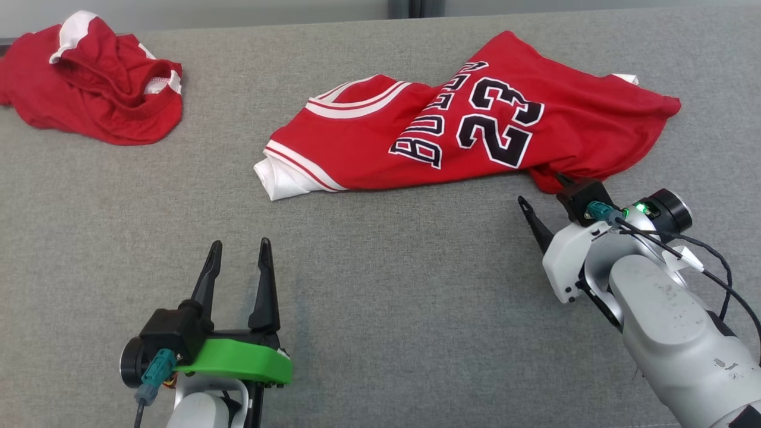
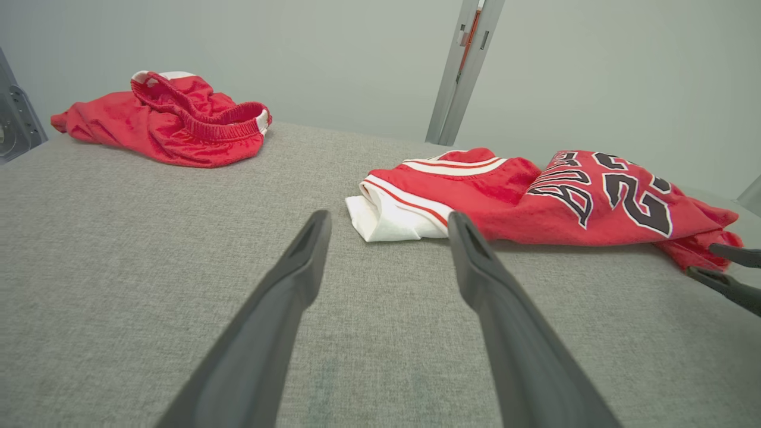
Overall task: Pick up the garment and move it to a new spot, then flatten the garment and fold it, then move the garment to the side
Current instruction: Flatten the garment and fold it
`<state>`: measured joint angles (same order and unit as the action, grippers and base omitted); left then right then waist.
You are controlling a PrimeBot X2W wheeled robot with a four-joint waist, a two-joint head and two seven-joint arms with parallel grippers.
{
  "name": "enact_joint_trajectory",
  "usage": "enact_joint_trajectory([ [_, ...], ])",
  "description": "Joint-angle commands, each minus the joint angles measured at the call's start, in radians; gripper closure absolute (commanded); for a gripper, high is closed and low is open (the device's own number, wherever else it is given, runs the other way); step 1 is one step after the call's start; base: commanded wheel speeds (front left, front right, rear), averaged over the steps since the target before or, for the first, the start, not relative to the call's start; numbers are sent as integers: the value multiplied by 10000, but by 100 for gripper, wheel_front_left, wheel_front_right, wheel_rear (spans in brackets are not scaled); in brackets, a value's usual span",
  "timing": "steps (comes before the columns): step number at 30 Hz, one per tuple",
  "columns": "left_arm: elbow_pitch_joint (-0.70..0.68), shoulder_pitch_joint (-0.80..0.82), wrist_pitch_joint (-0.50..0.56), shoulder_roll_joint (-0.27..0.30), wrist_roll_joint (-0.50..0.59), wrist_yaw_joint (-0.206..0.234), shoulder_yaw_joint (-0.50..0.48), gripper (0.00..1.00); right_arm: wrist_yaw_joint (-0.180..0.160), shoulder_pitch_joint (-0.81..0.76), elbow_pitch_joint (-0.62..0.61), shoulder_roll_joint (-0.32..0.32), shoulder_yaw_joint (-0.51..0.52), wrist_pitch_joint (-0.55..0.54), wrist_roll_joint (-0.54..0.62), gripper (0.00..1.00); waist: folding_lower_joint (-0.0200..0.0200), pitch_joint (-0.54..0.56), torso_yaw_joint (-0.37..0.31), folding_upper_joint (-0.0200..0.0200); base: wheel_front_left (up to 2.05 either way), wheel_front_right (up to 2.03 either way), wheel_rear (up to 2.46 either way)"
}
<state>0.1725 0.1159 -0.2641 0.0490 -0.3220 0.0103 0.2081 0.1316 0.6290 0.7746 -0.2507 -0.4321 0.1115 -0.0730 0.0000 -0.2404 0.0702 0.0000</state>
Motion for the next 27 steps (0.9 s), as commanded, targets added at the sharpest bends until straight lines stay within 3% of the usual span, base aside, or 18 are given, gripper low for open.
enact_joint_trajectory([
  [1, -21, 116, -5, 27, -78, 65, -5, 0, -17, 43, 24, -135, -38, -94, -19, 0, 0, -126, 160, 0, 0, 0, 0],
  [12, -2, 210, -5, 27, -139, 61, -4, 0, -17, 604, 1299, -29, 427, -633, 539, 0, 0, -271, 408, 0, 0, 0, 0],
  [13, 7, 224, -5, 27, -139, 71, 1, 0, -17, 640, 1447, 9, 448, -626, 528, 40, 0, -278, 411, 0, 0, 0, 0],
  [14, 14, 234, -5, 27, -139, 76, 3, 0, -17, 676, 1555, 40, 472, -593, 522, 61, 0, -284, 410, 0, 0, 0, 0],
  [15, 17, 243, -5, 27, -137, 79, -1, 0, -17, 727, 1666, 76, 487, -541, 531, 89, 0, -290, 402, 0, 0, 0, 0],
  [16, 19, 245, -5, 27, -134, 82, -12, 0, -17, 767, 1710, 100, 516, -444, 512, 100, 0, -293, 389, 0, 0, 0, 0],
  [22, 38, 75, -5, 27, -66, 82, -133, 0, -17, 702, 1487, 162, 782, 535, 489, 100, 0, -155, 151, 0, 0, 0, 0],
  [27, 8, -108, -5, 27, 5, 108, -239, 0, -17, -68, 375, -124, 1271, 1098, 610, 100, 0, 50, -166, 0, 0, 0, 0],
])
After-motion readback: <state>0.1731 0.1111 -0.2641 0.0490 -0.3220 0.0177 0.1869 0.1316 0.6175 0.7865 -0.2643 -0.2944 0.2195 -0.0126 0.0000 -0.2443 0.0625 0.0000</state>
